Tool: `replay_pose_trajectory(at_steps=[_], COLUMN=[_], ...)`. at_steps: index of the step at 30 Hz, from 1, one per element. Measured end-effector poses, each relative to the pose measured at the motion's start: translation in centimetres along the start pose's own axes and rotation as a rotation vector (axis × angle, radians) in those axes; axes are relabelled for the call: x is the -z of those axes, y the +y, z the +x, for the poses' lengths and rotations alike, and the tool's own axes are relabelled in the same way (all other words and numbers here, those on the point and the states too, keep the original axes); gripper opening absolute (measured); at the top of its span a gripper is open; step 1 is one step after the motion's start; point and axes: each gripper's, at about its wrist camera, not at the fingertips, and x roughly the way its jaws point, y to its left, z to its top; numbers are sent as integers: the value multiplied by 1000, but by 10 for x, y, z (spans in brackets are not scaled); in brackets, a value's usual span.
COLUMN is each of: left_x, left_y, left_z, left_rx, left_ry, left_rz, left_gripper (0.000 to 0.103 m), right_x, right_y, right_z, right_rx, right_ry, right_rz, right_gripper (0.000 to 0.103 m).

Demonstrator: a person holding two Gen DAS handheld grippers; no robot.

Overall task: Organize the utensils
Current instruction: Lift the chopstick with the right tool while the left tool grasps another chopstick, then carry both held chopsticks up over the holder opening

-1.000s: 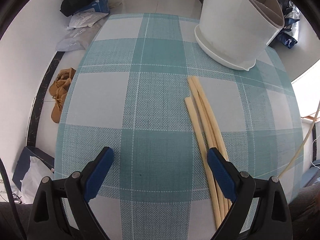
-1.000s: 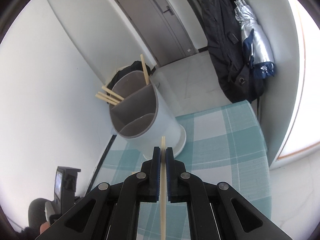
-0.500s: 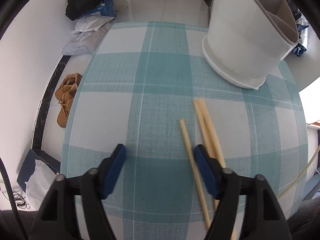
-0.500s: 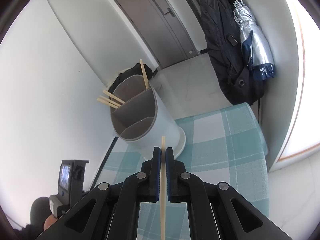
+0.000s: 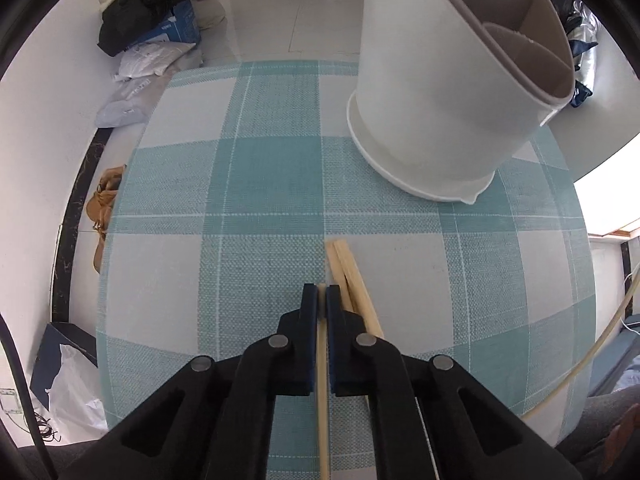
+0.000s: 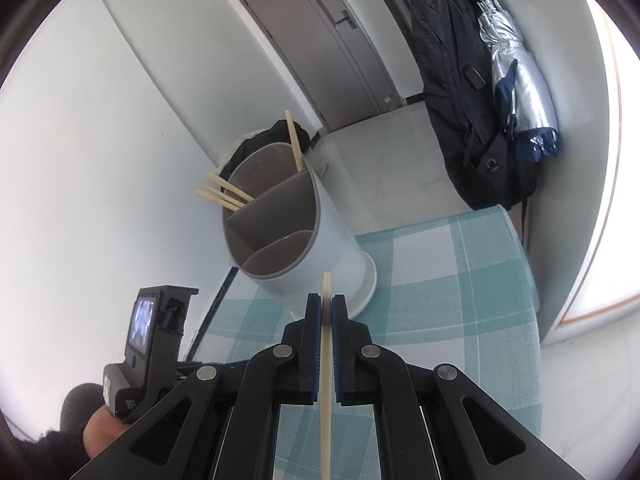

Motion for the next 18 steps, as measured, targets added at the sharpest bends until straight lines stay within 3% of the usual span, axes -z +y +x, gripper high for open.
replay_pose_trajectory(at_steps=[7, 15, 18], left_x=[3, 18, 20], left_y=[0, -1, -1], left_z=[-33, -113, -133], left_rx=[55, 167, 206], left_ry=[-105, -422, -481], left_rz=[-35, -11, 12], left_gripper=[1, 1, 1], right_x=[4, 17, 25], right_y=[23, 56, 60], right_z=[-4, -17, -22], right_rx=[-6, -10, -13], right_ry=[-19, -69, -75], right_rz=[-72, -196, -194], right_gripper=[4, 4, 4])
